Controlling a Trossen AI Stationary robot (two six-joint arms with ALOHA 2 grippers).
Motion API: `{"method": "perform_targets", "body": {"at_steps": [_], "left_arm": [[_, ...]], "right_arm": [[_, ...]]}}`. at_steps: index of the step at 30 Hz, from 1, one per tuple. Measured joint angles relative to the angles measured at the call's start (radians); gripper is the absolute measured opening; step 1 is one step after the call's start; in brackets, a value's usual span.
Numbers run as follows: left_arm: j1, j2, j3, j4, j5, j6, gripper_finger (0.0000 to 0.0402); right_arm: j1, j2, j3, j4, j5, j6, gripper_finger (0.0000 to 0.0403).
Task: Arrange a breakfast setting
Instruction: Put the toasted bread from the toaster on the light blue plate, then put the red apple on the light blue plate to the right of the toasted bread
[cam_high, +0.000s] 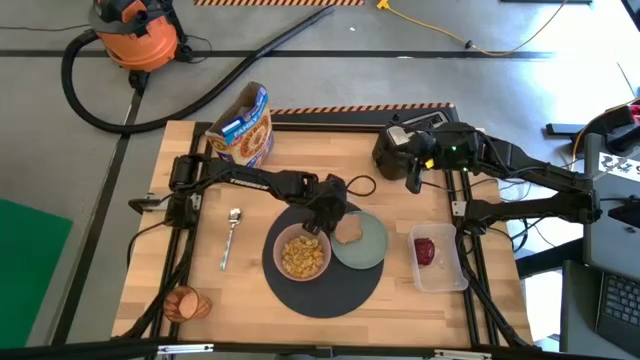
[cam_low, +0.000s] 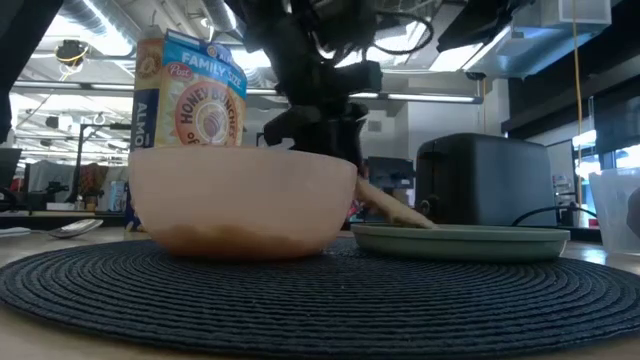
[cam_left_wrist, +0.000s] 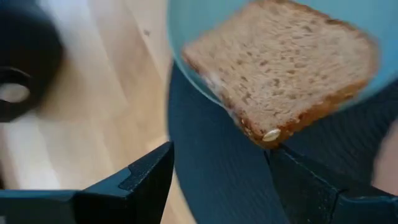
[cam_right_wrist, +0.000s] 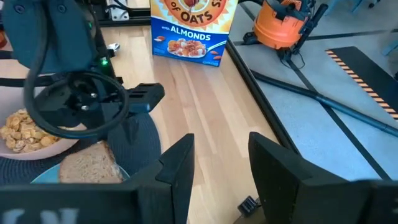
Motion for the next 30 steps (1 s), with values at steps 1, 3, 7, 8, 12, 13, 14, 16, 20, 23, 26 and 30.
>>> {"method": "perform_targets", "body": {"at_steps": [1, 3, 7, 8, 12, 13, 14, 16, 20, 23, 26, 30], "left_arm": [[0.0, 0.0, 0.0, -0.018, 0.008, 0.0, 0.025], [-0.002, 0.001, 0.0, -0.034, 0.031, 0.0, 0.025], [-0.002, 0.001, 0.0, -0.031, 0.125, 0.033, 0.025], [-0.002, 0.001, 0.0, -0.029, 0.143, 0.041, 0.025], [-0.001, 0.001, 0.0, 0.001, 0.186, 0.046, 0.025], [-0.001, 0.001, 0.0, 0.009, 0.186, 0.048, 0.025], [-0.001, 0.001, 0.0, 0.013, 0.182, 0.052, 0.025], [0.004, 0.001, 0.0, 0.03, 0.163, 0.057, 0.025], [0.02, 0.001, 0.0, 0.06, 0.133, 0.046, 0.025], [0.026, 0.001, 0.0, 0.06, 0.104, 0.019, 0.025], [0.025, 0.0, 0.0, 0.063, 0.025, -0.046, 0.025], [0.03, -0.015, 0.0, 0.072, 0.038, -0.158, 0.025]], "right_arm": [[0.0, 0.0, 0.0, 0.0, 0.0, -0.003, 0.014], [0.0, 0.0, 0.0, 0.0, 0.0, -0.009, 0.014], [0.0, 0.0, 0.0, 0.009, 0.0, -0.027, 0.014], [0.0, 0.0, 0.0, 0.012, 0.0, -0.027, 0.014], [0.0, 0.0, 0.0, 0.016, 0.0, -0.03, 0.014], [0.0, 0.001, 0.0, 0.017, 0.0, -0.03, 0.014], [0.0, 0.001, 0.0, 0.017, 0.0, -0.03, 0.014], [0.0, 0.001, 0.0, 0.017, 0.006, -0.029, 0.014], [0.0, 0.001, 0.0, 0.006, 0.027, -0.014, 0.014], [0.0, 0.001, 0.0, -0.042, 0.027, 0.037, 0.014], [0.002, 0.001, -0.003, -0.105, 0.049, 0.109, 0.014], [0.036, -0.024, -0.023, -0.182, 0.128, 0.212, 0.014]]}}
